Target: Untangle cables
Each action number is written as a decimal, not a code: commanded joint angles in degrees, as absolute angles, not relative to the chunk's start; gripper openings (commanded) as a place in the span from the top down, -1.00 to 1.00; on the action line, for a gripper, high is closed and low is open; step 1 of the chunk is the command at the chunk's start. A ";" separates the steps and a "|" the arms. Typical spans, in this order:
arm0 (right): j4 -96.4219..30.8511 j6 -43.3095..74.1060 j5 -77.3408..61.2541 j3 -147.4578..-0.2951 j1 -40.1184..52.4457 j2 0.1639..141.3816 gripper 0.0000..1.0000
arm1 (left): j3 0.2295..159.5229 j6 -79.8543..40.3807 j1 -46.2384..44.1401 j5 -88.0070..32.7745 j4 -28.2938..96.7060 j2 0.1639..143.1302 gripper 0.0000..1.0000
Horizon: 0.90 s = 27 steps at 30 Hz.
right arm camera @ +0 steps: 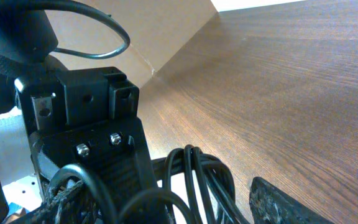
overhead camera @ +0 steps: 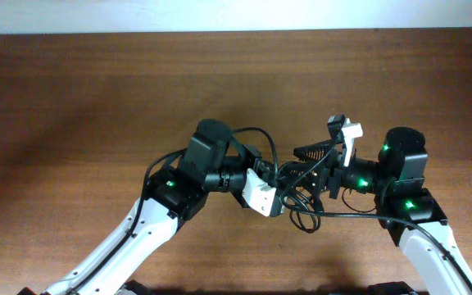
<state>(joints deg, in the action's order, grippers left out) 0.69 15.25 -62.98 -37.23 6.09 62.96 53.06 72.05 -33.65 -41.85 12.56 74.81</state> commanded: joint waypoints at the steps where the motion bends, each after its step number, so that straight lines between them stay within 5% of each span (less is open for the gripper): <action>1: 0.67 15.25 -63.61 -38.04 6.02 63.16 -0.42 | 53.95 72.88 -33.93 -42.70 11.51 74.89 1.00; 5: 0.54 15.27 -62.04 -38.04 6.02 63.16 -0.26 | 53.95 72.01 -33.93 -42.24 11.53 74.89 1.00; 27: 0.82 20.45 -44.86 -38.06 5.91 63.16 -0.17 | 53.95 71.37 -36.75 -44.80 22.26 74.89 1.00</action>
